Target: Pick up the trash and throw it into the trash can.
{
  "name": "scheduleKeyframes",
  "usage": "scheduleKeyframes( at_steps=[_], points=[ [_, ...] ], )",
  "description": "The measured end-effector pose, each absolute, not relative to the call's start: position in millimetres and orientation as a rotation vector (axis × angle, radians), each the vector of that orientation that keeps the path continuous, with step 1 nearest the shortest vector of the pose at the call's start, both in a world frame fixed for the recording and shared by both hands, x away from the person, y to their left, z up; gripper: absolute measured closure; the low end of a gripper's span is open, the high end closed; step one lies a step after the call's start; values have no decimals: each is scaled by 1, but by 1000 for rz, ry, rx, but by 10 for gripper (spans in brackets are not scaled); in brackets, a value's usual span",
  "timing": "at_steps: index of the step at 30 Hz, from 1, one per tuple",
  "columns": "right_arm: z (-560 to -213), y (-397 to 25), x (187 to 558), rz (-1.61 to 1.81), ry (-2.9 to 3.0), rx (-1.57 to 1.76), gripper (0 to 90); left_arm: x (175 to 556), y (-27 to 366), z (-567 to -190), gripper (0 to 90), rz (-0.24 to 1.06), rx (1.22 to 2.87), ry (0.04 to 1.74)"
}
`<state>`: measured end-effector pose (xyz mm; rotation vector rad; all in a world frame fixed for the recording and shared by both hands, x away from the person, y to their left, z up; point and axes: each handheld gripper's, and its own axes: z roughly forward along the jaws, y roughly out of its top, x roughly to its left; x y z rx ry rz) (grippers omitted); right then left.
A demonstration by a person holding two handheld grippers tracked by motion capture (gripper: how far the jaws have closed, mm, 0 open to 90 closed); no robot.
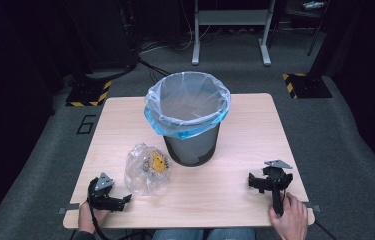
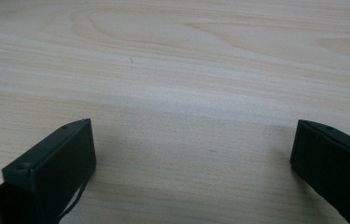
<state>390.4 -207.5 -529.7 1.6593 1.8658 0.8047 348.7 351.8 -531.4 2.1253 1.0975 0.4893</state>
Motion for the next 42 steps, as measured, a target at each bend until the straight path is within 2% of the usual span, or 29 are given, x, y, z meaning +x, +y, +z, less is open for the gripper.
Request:
scheduleKeyframes(
  at_steps=[23, 33, 42],
  points=[
    [-530, -213, 393, 826, 1934, 1604, 0, 350, 350, -531, 3, 462, 2119, 1114],
    [-529, -214, 393, 829, 1949, 1592, 0, 349, 357, -527, 0, 427, 2015, 1146],
    [-529, -216, 394, 834, 1970, 1576, 0, 346, 341, -510, 0, 431, 1999, 1068]
  ],
)
